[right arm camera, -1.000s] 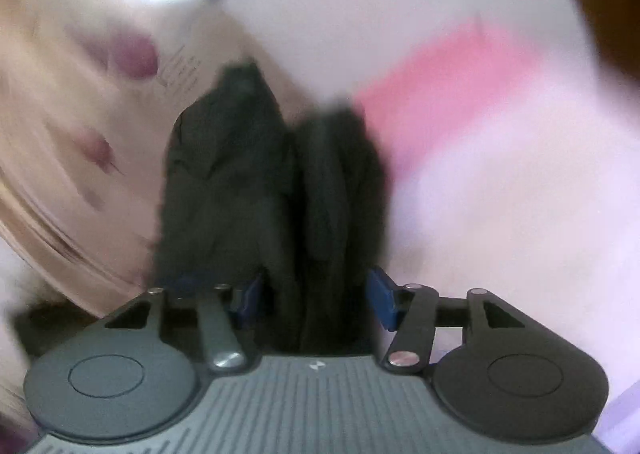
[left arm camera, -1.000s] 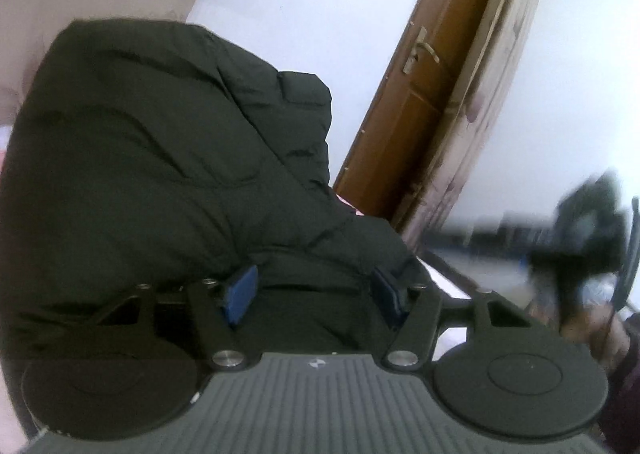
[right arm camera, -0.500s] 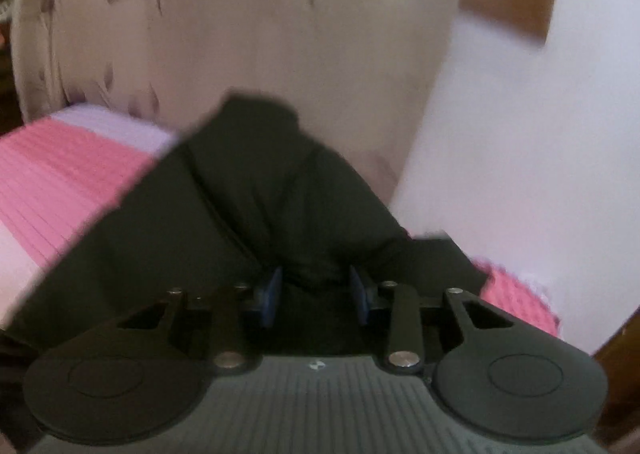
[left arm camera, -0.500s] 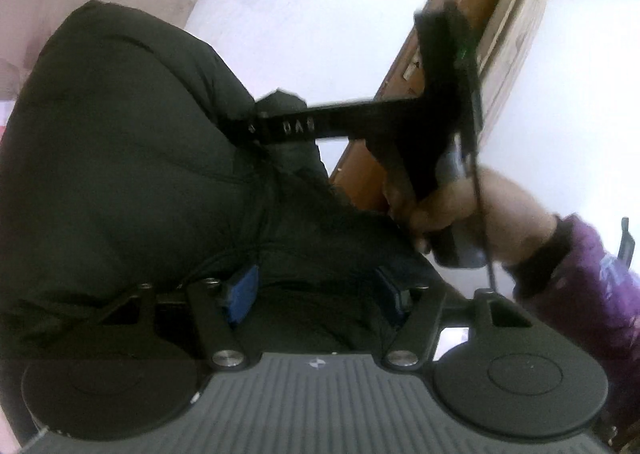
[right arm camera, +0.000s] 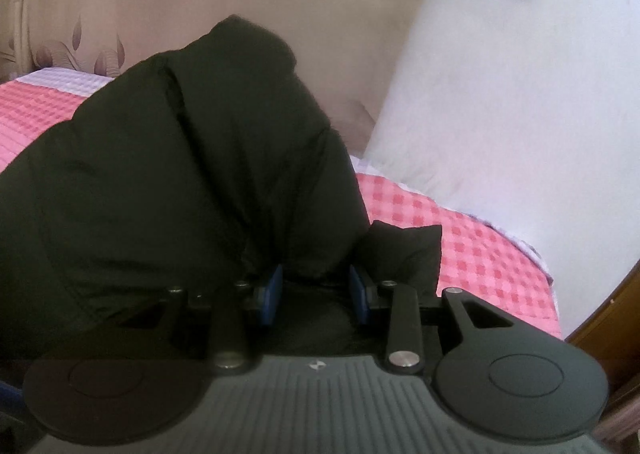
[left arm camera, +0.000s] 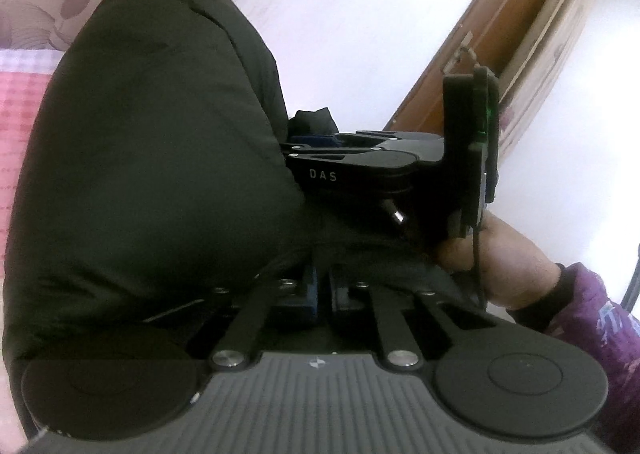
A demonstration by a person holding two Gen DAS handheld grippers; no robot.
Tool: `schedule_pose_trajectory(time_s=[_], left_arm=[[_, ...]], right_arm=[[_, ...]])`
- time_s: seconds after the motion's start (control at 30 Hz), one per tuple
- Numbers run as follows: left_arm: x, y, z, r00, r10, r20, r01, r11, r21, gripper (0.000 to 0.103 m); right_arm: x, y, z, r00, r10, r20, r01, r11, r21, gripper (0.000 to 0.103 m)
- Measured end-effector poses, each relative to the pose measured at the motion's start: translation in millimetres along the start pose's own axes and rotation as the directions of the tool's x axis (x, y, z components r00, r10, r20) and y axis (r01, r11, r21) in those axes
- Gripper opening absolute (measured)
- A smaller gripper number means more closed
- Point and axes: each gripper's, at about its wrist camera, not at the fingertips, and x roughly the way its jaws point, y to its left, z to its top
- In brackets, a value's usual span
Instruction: Fold large clothes
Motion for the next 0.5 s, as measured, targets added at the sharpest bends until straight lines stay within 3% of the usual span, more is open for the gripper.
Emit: schedule_pose_trajectory(time_s=[0.5], left_arm=[[24.3,-12.6,4.6,0.997,0.07,-0.025,-0.068,0.996,0.063,0.012]], right_arm=[[5.2,-7.6,-17.5,0.996,0.062,0.07,-0.069,0.992,0.103,0.034]])
